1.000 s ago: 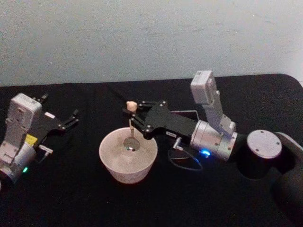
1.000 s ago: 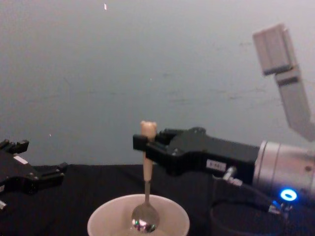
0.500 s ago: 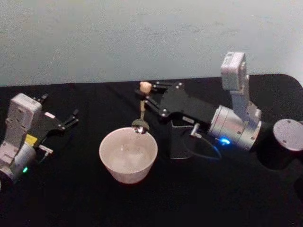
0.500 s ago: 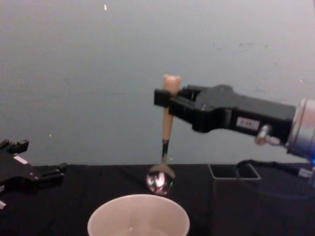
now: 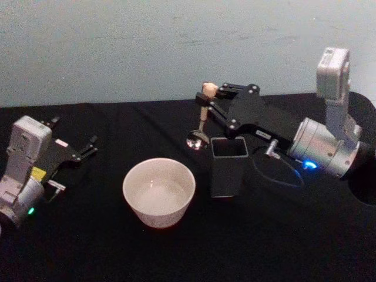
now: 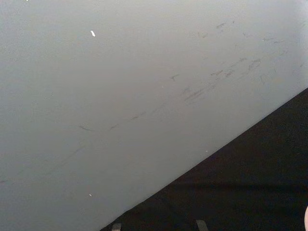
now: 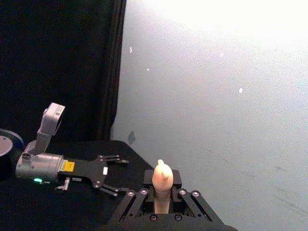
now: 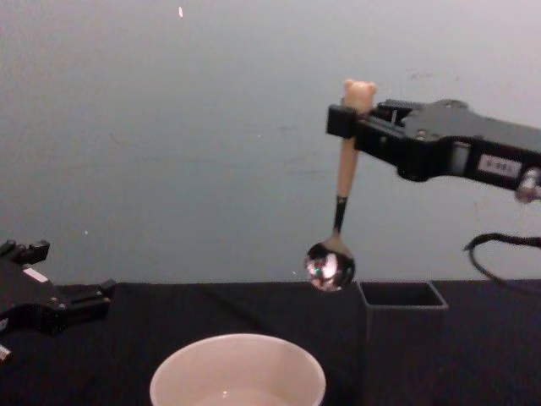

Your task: Pick up the stirring spoon with one hand, stir inside the cup, then place it back in its original position.

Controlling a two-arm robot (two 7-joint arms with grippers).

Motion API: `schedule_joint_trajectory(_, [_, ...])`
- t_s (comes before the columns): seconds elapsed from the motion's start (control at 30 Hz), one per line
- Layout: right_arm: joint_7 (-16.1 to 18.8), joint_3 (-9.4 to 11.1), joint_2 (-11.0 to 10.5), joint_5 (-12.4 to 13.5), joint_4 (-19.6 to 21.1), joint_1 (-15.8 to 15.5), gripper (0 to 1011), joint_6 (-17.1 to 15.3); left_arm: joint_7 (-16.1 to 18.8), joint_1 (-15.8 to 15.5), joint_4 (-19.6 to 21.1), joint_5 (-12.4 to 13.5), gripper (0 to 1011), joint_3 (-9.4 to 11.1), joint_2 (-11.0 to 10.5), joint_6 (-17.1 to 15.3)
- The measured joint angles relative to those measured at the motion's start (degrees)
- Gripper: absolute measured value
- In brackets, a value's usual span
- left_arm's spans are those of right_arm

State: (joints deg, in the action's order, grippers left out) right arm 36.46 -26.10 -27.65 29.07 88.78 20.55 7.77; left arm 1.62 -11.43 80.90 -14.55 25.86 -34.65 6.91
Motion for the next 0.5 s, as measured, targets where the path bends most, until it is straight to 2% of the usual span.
schedule_joint_trajectory(0.5, [-1.25, 3.65, -2.98, 0.91, 2.35, -2.37, 188, 1.19, 0.00, 0.00, 0.00, 0.00, 1001, 0.00, 0.00, 0.00])
